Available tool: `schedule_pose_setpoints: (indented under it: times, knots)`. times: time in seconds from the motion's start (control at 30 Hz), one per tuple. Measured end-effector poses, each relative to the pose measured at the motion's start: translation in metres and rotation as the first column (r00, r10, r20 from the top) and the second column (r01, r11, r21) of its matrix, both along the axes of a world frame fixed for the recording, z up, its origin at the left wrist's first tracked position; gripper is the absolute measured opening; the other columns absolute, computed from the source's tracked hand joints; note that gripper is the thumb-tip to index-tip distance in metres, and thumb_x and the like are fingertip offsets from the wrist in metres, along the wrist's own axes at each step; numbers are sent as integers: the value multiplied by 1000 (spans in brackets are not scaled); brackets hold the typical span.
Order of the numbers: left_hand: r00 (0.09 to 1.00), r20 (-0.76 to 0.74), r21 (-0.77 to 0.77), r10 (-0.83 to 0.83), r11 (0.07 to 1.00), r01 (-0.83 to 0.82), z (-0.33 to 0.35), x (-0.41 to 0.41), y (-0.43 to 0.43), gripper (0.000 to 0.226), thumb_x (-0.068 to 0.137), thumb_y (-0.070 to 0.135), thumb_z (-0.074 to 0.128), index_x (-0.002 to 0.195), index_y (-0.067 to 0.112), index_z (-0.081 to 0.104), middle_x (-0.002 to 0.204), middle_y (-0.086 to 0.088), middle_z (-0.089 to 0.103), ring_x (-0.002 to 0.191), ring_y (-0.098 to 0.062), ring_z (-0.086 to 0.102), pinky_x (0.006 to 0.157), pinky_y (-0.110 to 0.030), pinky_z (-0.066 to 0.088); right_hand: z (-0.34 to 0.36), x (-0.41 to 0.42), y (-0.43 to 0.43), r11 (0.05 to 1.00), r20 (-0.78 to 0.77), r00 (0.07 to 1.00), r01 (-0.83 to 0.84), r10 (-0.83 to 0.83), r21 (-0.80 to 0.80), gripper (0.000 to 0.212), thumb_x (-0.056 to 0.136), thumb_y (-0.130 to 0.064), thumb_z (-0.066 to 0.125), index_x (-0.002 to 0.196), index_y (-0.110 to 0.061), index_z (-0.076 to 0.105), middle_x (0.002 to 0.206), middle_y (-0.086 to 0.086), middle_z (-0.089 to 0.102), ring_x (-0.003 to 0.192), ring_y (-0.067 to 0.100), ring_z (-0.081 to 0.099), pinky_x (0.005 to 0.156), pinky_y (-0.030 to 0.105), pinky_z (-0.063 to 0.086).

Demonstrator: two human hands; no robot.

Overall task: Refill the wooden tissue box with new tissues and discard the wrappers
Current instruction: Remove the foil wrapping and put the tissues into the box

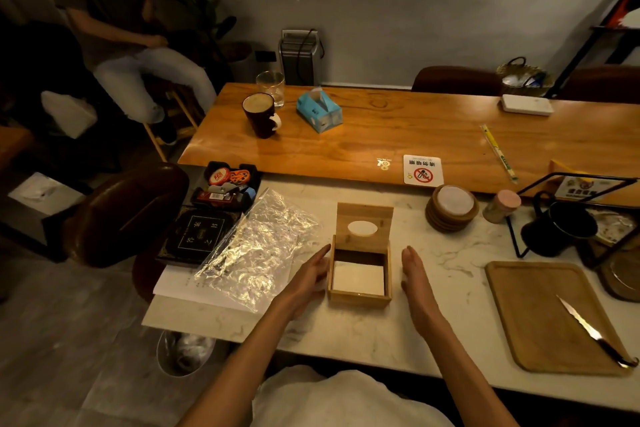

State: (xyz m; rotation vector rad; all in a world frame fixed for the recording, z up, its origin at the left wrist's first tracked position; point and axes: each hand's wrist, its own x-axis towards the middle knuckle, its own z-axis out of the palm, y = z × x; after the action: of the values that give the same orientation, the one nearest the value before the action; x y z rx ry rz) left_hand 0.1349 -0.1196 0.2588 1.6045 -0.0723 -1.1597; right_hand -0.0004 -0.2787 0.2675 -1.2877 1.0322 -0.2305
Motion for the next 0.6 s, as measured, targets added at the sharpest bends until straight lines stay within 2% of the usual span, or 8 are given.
schedule_pose_setpoints:
  times: [0.07,0.1,0.2,0.3,0.4,0.5,0.53,0.6]
  knots:
    - [997,-64,-78,43,996,-48,5,-8,-6,40,103,47,28,137,39,47,123,4,65,104,-10,63,90,-40,53,-8,-2,-1,921,125,990,6,-59,389,67,99,-58,27,154,-21,21,158,4,31,145,26,31,119,47,24]
    - [994,-93,-112,53,992,-63,7,-12,-10,45,102,50,25,136,34,51,118,1,68,97,-9,67,82,-34,55,-8,-3,2,898,181,983,-46,-38,438,67,98,-59,23,153,-20,26,154,5,40,140,26,40,116,46,31]
    - [992,-121,-155,37,986,-55,8,-18,-18,56,100,56,22,134,28,55,123,-5,69,112,-20,66,87,-35,54,-7,-2,6,932,195,979,-124,59,341,68,96,-63,16,143,-24,47,131,2,65,121,20,60,102,38,46]
    - [990,-136,-162,34,985,-56,6,-16,-20,59,97,61,20,133,32,55,126,-4,68,119,-22,62,100,-43,49,-5,-3,3,940,169,982,-135,84,313,68,93,-67,17,137,-30,52,126,-1,68,118,19,62,101,39,47]
    - [988,-149,-166,34,984,-58,6,-16,-20,56,97,61,18,133,37,53,126,-2,67,118,-22,61,103,-45,47,-6,-7,0,934,159,982,-153,106,324,63,91,-67,19,136,-36,48,137,-3,59,119,15,59,96,35,47]
    - [991,-108,-163,81,982,-98,15,-4,-22,47,98,59,23,141,47,37,145,2,49,130,-22,48,109,-49,39,-3,-3,-15,933,160,983,-144,95,331,64,89,-74,22,148,-49,23,161,2,25,146,30,27,114,58,26]
    - [996,-69,-179,61,981,-73,18,2,-25,49,97,61,24,145,50,28,155,2,35,139,-24,37,112,-55,32,1,0,-21,932,160,980,-162,115,324,62,87,-77,22,145,-55,22,163,2,18,149,32,18,115,64,19]
    - [999,-18,-211,42,976,-45,29,12,-31,53,95,65,25,147,52,24,161,6,20,146,-26,24,113,-61,27,12,10,-31,922,166,976,-191,142,336,60,88,-76,20,144,-55,29,163,2,19,149,34,17,113,68,18]
